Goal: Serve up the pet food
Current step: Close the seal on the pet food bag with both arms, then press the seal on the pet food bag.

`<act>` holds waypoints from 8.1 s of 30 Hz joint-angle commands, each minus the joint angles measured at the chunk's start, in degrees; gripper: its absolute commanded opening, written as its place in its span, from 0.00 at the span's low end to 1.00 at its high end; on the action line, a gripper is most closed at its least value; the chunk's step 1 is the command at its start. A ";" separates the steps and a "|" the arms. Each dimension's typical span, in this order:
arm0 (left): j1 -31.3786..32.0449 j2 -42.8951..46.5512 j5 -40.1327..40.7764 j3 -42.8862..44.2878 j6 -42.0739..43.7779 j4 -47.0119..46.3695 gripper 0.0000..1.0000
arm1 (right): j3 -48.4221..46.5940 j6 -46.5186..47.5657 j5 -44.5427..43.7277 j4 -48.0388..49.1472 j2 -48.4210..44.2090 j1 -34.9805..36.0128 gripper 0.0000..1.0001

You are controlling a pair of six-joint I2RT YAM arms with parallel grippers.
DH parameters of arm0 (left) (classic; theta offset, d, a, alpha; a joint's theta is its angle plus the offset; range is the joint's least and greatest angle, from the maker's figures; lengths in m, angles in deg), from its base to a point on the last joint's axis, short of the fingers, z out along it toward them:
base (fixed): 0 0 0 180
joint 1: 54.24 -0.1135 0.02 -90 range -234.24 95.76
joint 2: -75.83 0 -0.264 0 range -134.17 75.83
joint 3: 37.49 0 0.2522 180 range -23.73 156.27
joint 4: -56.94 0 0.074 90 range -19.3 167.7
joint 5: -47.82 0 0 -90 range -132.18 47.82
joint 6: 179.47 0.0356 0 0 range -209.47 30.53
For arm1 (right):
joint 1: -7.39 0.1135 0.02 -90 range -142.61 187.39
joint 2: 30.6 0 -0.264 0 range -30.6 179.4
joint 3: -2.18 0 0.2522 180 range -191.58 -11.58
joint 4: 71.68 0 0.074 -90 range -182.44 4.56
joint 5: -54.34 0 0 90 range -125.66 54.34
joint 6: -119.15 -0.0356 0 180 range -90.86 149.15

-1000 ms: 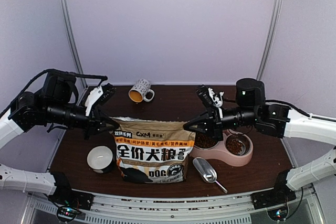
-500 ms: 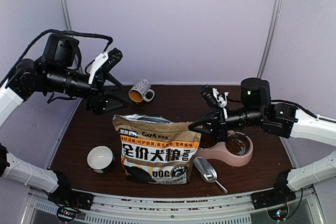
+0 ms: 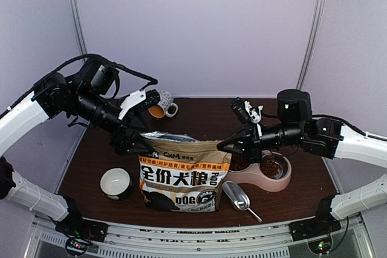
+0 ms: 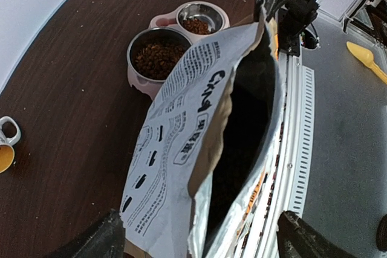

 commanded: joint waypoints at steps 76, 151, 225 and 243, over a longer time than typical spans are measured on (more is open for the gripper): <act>-2.35 10.05 -1.67 -14.10 2.32 -13.62 0.10 | -37.42 5.96 -23.49 -27.53 22.24 12.57 0.00; -2.97 10.50 -14.20 -20.06 -1.60 -25.53 0.00 | -40.07 -2.19 -24.58 -21.49 27.18 16.17 0.17; -3.16 12.08 -8.17 -18.00 -1.16 -23.47 0.00 | -37.74 7.58 -34.26 -42.49 23.29 13.71 0.01; -3.03 10.51 -8.70 -15.35 -0.39 -22.16 0.14 | -34.77 7.46 -35.22 -42.33 19.34 13.38 0.00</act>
